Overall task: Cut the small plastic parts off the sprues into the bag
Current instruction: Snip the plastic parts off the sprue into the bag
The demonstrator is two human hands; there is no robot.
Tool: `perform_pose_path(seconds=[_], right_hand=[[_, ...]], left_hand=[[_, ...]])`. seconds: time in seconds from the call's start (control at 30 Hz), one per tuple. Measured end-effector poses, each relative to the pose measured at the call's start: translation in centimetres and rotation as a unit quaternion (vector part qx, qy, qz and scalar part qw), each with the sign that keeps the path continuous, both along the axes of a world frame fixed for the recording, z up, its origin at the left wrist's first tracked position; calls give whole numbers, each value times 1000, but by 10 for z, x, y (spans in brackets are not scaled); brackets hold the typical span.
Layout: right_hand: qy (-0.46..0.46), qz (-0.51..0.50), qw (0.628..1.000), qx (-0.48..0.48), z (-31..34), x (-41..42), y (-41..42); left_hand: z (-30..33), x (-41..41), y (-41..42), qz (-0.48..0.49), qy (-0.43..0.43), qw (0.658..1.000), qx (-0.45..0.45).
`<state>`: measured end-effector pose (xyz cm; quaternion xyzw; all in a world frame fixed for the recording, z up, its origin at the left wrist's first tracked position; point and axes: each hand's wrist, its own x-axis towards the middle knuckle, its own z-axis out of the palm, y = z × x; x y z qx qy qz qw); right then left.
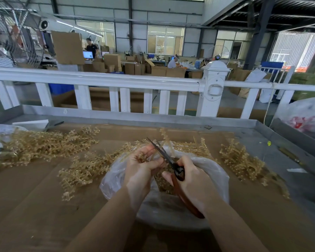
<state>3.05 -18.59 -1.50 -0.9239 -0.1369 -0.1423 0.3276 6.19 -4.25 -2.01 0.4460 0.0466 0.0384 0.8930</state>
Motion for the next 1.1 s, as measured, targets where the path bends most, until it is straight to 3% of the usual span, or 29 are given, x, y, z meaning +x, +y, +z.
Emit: perform_pose_path(seconds=[0.57, 0.93, 1.1], right_hand=[[-41, -16, 999, -14, -4, -3, -5], [2, -7, 999, -50, -4, -4, -6], [-11, -9, 998, -57, -5, -4, -3]], left_hand=[[-1, 0, -2, -5, -1, 1000, 3], [-3, 2, 8, 27, 23, 998, -55], [-4, -1, 8, 21, 12, 999, -26]])
